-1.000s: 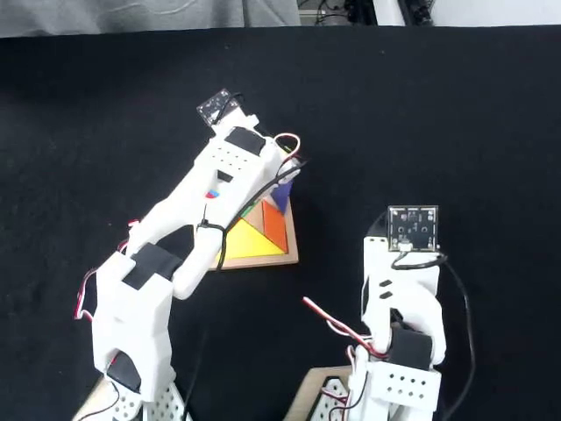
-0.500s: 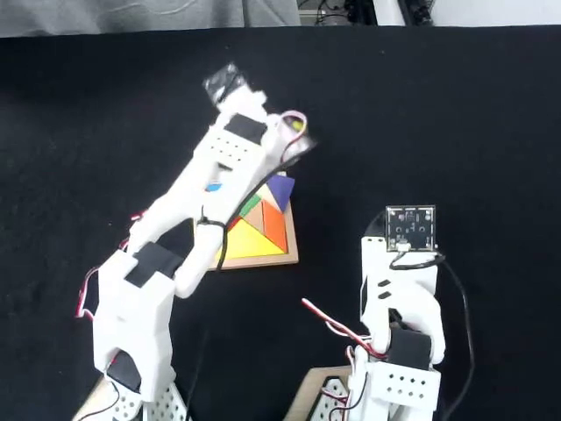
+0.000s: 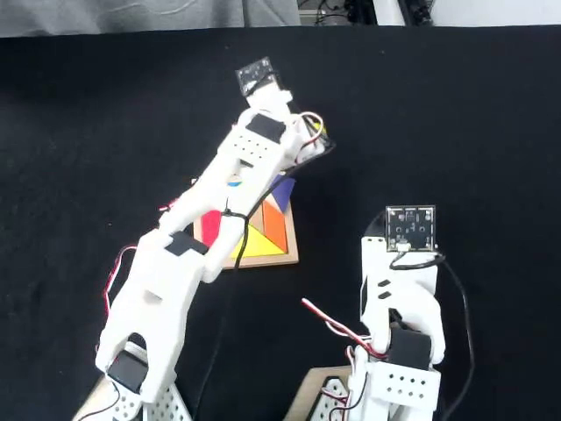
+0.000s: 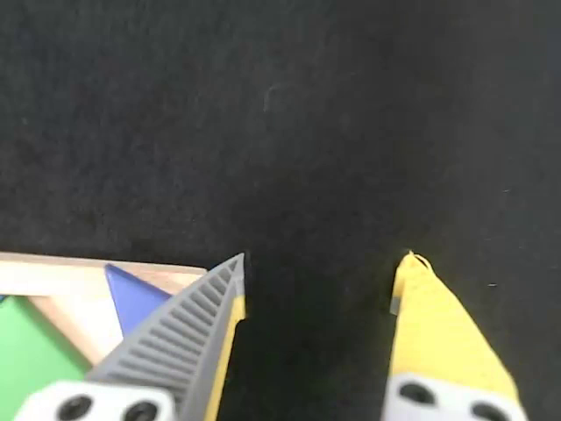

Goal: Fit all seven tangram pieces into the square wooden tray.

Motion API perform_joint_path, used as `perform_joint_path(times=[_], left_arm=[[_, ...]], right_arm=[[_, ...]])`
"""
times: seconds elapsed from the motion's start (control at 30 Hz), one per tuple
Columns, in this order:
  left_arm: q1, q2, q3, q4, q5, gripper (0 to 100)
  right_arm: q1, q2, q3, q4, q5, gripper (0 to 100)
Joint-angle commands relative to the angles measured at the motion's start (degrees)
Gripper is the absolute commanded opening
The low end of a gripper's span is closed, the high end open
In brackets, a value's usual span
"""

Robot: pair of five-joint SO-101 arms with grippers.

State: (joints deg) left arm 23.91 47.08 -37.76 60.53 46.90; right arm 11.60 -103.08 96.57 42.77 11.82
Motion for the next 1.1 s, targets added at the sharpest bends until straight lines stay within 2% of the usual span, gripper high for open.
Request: perform_joint_path(times=[0.0,0.17,0.47,0.77,0.9,1.07], left_arm=[[-1.5,2.4,-6.5,2.4,-0.5,27],[-2.0,5.3,-7.4,3.1,-0.5,27],[-2.6,5.4,-13.1,16.0,-0.6,27],[-5.1,4.7,-13.8,21.2,-0.7,27],[-6.0,3.5,-19.6,25.3,-0.8,27],[-2.3,3.8,-28.9,33.3,-0.8,27]], right_arm=[[-0.5,-4.1,0.0,-1.0,-0.6,1.1],[-0.6,-4.1,0.0,-0.9,-0.6,1.1],[-0.8,-4.1,0.0,-0.9,-0.6,1.1],[-0.9,-4.1,0.0,-0.9,-0.6,1.1],[-0.9,-4.2,0.0,-0.9,-0.6,1.1],[-0.9,-4.3,0.0,-0.9,-0.6,1.1]])
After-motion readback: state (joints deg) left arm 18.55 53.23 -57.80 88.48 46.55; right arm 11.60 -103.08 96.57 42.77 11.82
